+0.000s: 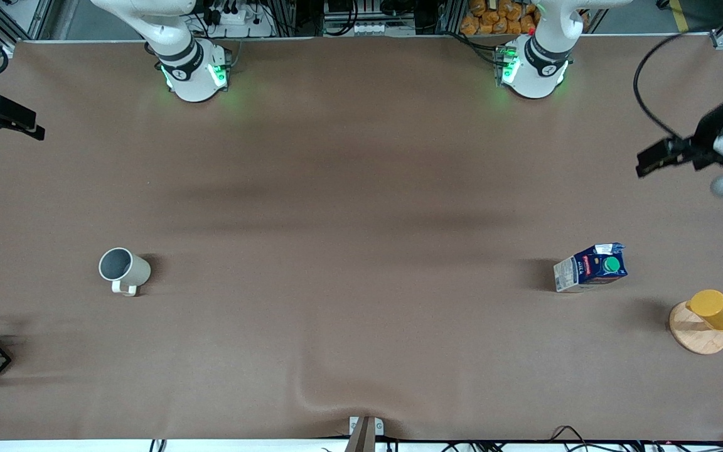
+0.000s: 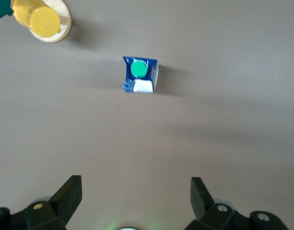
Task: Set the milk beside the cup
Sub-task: 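Reach the left gripper toward the blue milk carton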
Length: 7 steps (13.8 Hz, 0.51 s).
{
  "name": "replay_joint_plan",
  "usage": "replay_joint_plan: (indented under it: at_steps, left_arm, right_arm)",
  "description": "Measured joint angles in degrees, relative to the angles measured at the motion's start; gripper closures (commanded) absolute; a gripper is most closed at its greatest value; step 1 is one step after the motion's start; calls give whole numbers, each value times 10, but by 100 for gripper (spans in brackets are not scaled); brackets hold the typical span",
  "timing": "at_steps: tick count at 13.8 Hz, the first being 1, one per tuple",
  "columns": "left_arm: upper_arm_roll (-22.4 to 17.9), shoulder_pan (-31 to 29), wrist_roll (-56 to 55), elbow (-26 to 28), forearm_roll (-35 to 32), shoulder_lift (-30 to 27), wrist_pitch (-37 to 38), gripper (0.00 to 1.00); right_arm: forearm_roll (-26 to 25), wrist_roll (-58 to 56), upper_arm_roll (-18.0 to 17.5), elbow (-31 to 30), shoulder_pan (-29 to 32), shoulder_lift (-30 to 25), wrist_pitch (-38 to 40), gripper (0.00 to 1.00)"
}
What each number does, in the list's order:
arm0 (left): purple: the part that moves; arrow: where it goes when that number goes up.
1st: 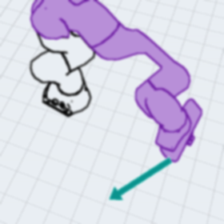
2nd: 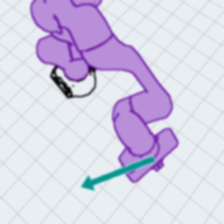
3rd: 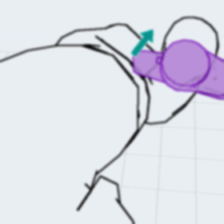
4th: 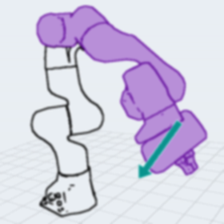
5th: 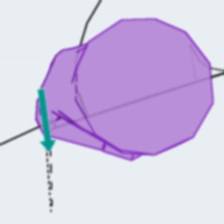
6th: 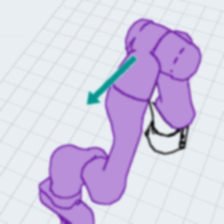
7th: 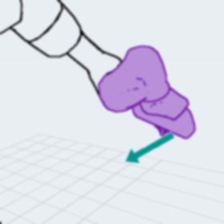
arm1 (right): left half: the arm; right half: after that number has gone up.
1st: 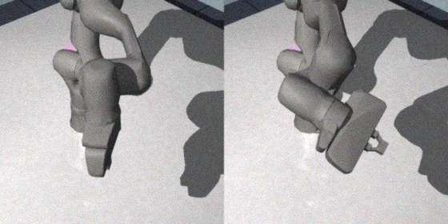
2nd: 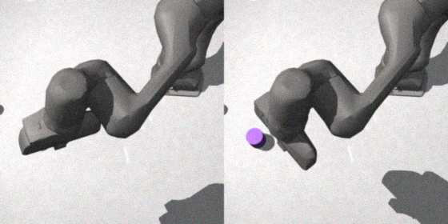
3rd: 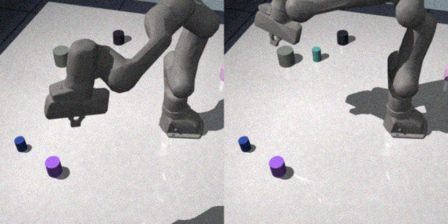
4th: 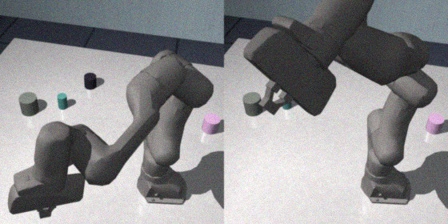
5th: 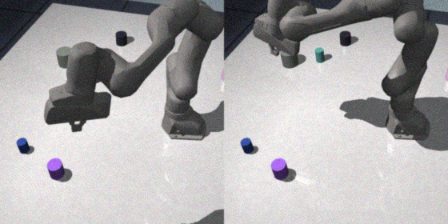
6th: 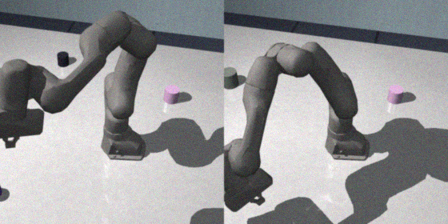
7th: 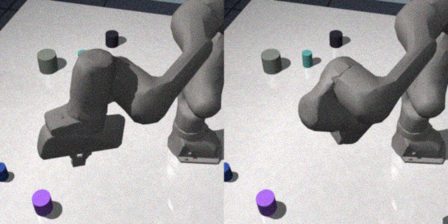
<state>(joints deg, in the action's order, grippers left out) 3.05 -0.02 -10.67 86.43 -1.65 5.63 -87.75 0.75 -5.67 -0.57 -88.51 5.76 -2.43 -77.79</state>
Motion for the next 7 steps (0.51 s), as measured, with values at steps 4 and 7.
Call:
replay_joint_plan:
  at_steps: [4,7]
  left_arm:
    - [-3,-14,0,7,0,75,-97,0]
    - [-3,-22,0,42,0,102,-179,0]
  right_arm:
    - [0,-3,-1,-1,-5,0,11,0]
    - [0,-32,-2,-3,-25,2,29,0]
